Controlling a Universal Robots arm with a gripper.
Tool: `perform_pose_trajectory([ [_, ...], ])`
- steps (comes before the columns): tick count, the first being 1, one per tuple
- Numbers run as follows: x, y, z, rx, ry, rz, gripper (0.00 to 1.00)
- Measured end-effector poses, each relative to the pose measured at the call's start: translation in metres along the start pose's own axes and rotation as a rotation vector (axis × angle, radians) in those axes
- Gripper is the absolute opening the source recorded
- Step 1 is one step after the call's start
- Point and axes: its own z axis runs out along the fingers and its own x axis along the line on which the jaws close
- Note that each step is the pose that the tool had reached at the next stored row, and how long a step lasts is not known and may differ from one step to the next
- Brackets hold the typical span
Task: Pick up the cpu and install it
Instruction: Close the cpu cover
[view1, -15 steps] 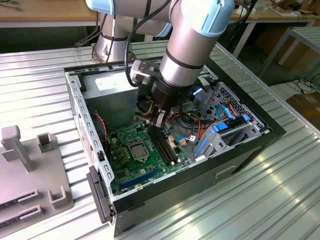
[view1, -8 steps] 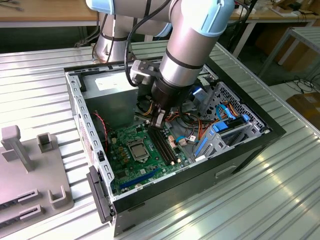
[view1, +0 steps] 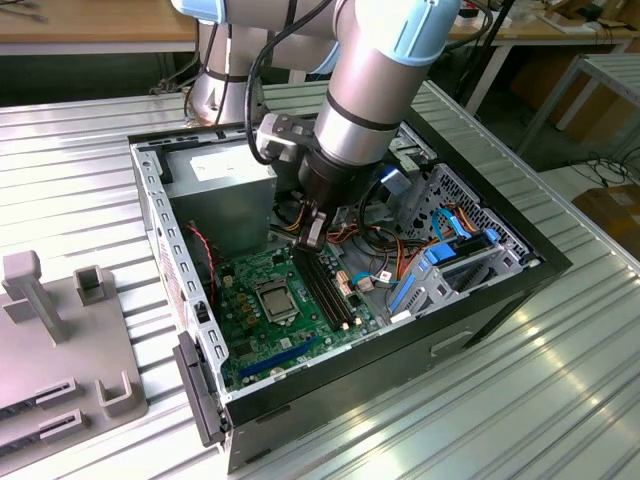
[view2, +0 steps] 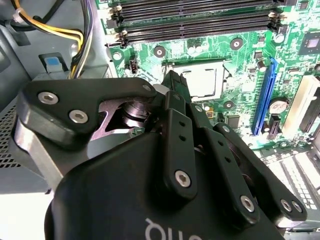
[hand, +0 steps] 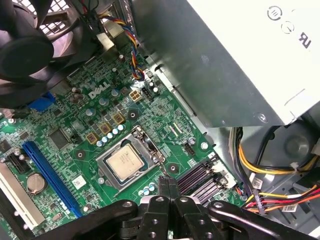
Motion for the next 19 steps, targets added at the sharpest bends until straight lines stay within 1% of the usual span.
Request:
perform_pose_trajectory([
  [11,-0.0008,0.0007,0.0002,-0.0007,-0.0009,0.000,0.11],
  [16,-0.0031,0.0023,0.0018,-0.0006,-0.0007,0.000,0.11],
  [19,-0.0020,0.0014,0.0020,-0.0006,-0.0008,0.000,0.11],
])
